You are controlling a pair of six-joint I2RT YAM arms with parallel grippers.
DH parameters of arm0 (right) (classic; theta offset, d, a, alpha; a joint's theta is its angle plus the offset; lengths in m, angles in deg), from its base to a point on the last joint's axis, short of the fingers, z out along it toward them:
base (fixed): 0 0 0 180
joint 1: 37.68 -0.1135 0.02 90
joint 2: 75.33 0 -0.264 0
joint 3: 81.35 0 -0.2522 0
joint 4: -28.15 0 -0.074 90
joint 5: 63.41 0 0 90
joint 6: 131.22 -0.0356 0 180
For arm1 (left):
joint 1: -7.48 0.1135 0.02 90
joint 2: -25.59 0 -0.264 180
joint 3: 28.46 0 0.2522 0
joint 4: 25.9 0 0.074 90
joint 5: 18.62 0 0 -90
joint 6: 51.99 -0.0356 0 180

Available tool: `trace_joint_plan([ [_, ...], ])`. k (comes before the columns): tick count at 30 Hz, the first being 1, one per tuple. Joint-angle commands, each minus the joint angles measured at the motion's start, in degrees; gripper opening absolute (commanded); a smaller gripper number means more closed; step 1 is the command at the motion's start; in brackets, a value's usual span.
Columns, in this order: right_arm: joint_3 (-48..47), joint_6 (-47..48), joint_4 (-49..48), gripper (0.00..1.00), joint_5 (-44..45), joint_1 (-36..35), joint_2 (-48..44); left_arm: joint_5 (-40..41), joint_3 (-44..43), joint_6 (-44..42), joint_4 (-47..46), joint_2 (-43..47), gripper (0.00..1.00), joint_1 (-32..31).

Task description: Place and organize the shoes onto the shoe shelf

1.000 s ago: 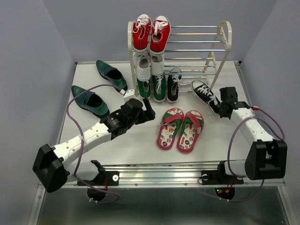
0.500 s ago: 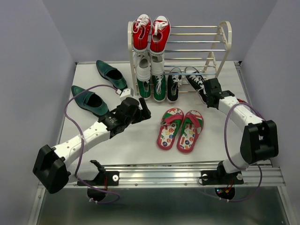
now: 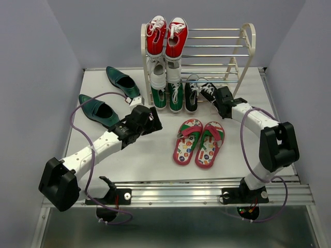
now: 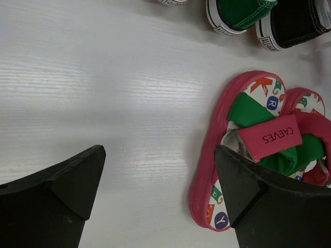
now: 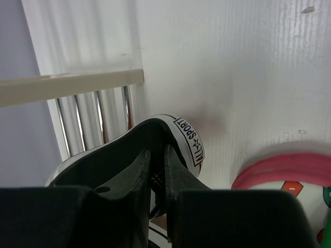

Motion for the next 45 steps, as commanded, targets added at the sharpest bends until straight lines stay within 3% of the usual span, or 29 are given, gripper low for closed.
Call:
trace_joint_plan([
  [1,-4.46,-25.27,-4.78,0.07,7.19,-0.17,0.00,0.76,0.23,-2.16,-0.13,1.57,0.99,0.42],
  [13,-4.38,-28.79,-4.17,0.07,15.55,-0.17,-1.58,1.82,1.29,-2.96,-1.10,2.89,0.99,0.86],
  [28,-11.23,-31.43,-1.53,0.12,13.88,0.36,7.12,3.57,0.50,-3.57,0.30,2.02,0.99,1.39],
  [33,-14.48,-22.74,-1.45,0.22,12.49,0.36,9.93,4.02,0.24,-3.48,0.57,2.02,0.99,1.56],
  [35,-12.74,-20.98,-1.97,0.40,10.73,0.36,8.89,3.66,0.23,-3.57,0.48,1.67,0.99,1.48],
  [40,-7.28,-10.96,-6.71,0.68,8.70,-0.17,5.90,2.79,0.06,-3.31,0.48,1.14,0.99,1.56],
  [42,-5.61,-4.03,-8.91,0.76,7.21,-0.17,5.19,2.35,0.15,-3.13,0.57,0.96,0.99,1.56],
  [45,-3.95,6.77,-11.45,0.80,5.01,-0.17,4.14,2.00,0.50,-2.61,0.66,1.31,0.99,1.56],
])
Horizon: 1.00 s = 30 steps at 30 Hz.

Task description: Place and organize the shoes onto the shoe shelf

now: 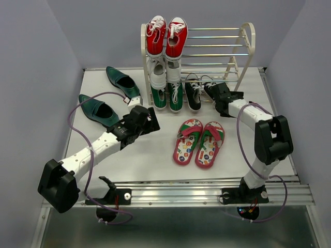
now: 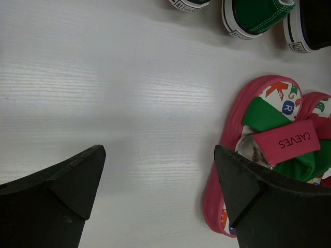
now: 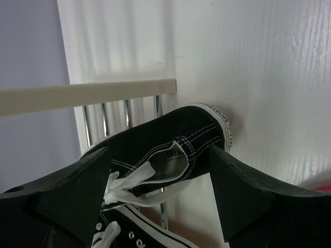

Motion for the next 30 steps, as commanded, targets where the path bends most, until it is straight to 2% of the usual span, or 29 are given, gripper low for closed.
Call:
trace_joint_plan([
  [1,1.96,9.87,-6.96,0.81,-1.90,-0.69,-3.23,0.01,-0.18,-0.07,0.15,0.59,0.99,0.38],
  [4,5.38,21.03,-10.38,0.86,-5.68,-0.69,-6.13,-0.70,0.70,0.28,-0.55,1.47,0.99,0.38],
  [8,9.52,42.09,-16.02,0.93,-7.79,-0.69,-10.70,-1.93,0.70,0.11,-0.46,2.17,0.99,0.47],
  [9,9.78,45.90,-16.02,1.00,-8.40,-0.69,-11.92,-1.93,0.79,0.19,-0.37,2.78,0.99,0.38],
  [10,9.53,53.94,-16.02,1.00,-8.41,-0.69,-12.46,-1.93,0.87,0.02,-0.46,3.22,0.99,0.47],
  [13,6.99,69.78,-16.02,1.00,-8.76,-0.69,-12.90,-1.58,0.88,-0.16,-0.37,4.37,0.99,0.38],
  [14,6.63,80.37,-15.93,1.00,-8.76,-0.69,-12.90,-1.58,0.79,-0.68,-0.29,4.54,0.99,0.47],
  [16,6.80,89.31,-16.02,1.00,-10.08,-0.69,-13.60,-0.96,0.26,-1.21,0.33,4.99,0.99,0.47],
  [17,7.15,98.23,-16.10,1.00,-11.30,-0.69,-14.48,-0.70,0.09,-1.56,0.76,5.16,0.99,0.47],
  [19,7.41,107.41,-16.02,1.00,-18.57,-0.69,-15.45,0.18,-0.61,-1.74,1.82,5.25,0.99,0.47],
  [20,8.11,117.03,-16.02,1.00,-25.13,-0.69,-16.32,0.09,-1.05,-1.91,2.00,5.42,0.99,0.47],
  [21,8.55,121.39,-15.93,1.00,-25.20,-0.69,-16.68,0.09,-1.06,-2.09,2.26,5.34,0.99,0.47],
  [23,8.47,129.82,-14.79,1.00,-33.25,-0.17,-17.29,-0.61,-1.23,-2.27,2.44,5.60,0.99,0.47],
  [25,6.90,132.41,-12.51,1.00,-38.27,0.62,-17.12,-0.70,-1.06,-2.27,2.53,5.86,0.99,0.38],
  [30,4.52,135.24,-11.27,1.00,-41.37,1.94,-14.84,0.27,-1.14,-1.65,3.67,6.30,0.99,0.38],
])
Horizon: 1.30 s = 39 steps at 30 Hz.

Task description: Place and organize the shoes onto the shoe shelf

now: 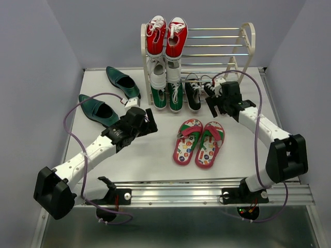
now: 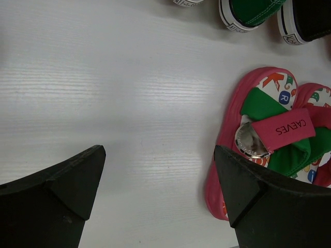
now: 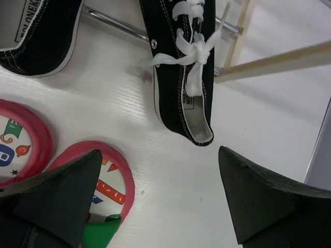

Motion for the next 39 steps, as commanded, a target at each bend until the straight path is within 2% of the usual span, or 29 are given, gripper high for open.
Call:
trace_joint_plan([
  [1,-3.77,9.05,0.90,1.00,-6.94,1.48,1.84,1.88,-2.15,-0.56,1.02,2.22,0.99,0.14],
  [5,-4.30,7.13,0.21,1.00,-7.13,5.08,3.78,2.50,-2.59,0.32,1.38,2.48,0.99,0.14],
  [10,-1.05,4.49,-4.97,1.00,-11.59,9.48,4.04,4.17,-3.29,0.15,1.29,1.69,0.99,0.14],
  [26,3.17,1.06,-15.44,0.99,-15.65,10.01,8.78,4.44,-4.61,0.67,1.73,-0.15,0.99,0.14],
  [30,3.08,-0.17,-17.02,0.94,-15.56,10.54,10.46,4.53,-5.14,1.29,2.69,-0.42,0.99,0.14],
  [33,4.22,-1.05,-18.78,0.89,-15.74,10.54,10.29,4.61,-5.32,1.73,2.96,-0.16,0.99,0.14],
  [36,4.49,-1.14,-20.98,0.74,-15.83,10.54,10.72,4.35,-5.23,2.25,3.05,0.02,0.99,0.05],
  [37,4.23,-1.14,-20.98,0.61,-15.91,10.54,10.90,3.91,-5.23,2.34,3.05,-0.07,0.99,0.14],
  [39,4.05,-1.32,-21.42,0.47,-15.74,10.54,11.42,3.39,-5.14,2.78,2.96,-0.15,0.99,0.14],
])
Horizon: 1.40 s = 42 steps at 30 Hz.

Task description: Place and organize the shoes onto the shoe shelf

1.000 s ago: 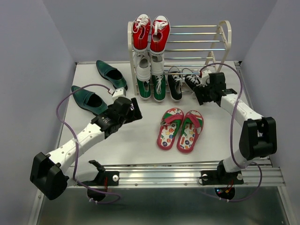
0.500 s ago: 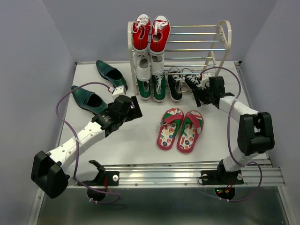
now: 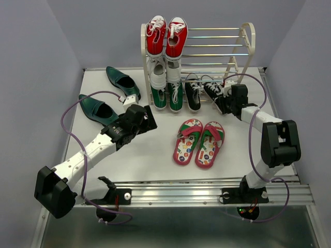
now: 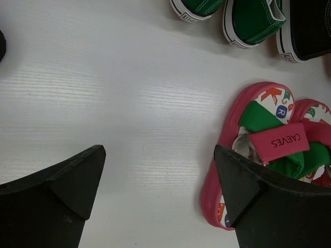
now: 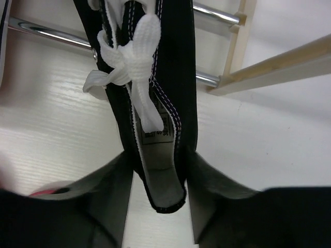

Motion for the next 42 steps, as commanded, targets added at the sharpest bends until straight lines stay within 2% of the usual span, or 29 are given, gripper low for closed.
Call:
trace_joint_plan([
  [1,-0.21,-1.12,-5.49,0.34,-0.61,0.26,0.74,-0.11,-2.19,0.97,0.14,0.30,0.99,0.12],
  [6,-0.65,-2.09,-5.49,0.15,-1.58,0.26,0.13,-0.56,-2.28,1.41,0.05,0.30,0.99,0.12],
  [8,-0.48,-2.35,-5.40,0.02,-2.63,0.26,-1.19,-0.64,-2.10,1.41,0.05,0.30,0.99,0.12],
  [9,-0.30,-2.53,-5.40,0.01,-3.76,0.26,-1.80,-0.65,-2.10,1.41,0.05,0.22,0.99,0.03],
  [15,0.49,-10.68,-7.68,0.01,-5.18,0.26,-6.55,-0.82,-1.66,1.76,-0.56,-0.05,0.99,0.12],
  [20,0.84,-14.13,-9.26,0.01,-5.35,0.26,-6.12,-1.26,-1.40,1.76,-0.91,-0.84,0.99,0.03],
  [23,2.25,-16.24,-13.39,0.01,-5.45,-0.96,-5.68,-1.43,-1.05,1.76,-1.79,-1.01,0.99,0.12],
  [32,-1.44,-19.49,-17.70,0.01,4.56,-2.02,-1.28,-1.61,-1.93,1.67,-2.67,-2.95,0.99,0.12],
  [42,-4.60,-19.76,-19.82,0.01,7.83,-3.60,1.00,-1.44,-1.84,1.58,-3.20,-3.21,0.99,0.12],
])
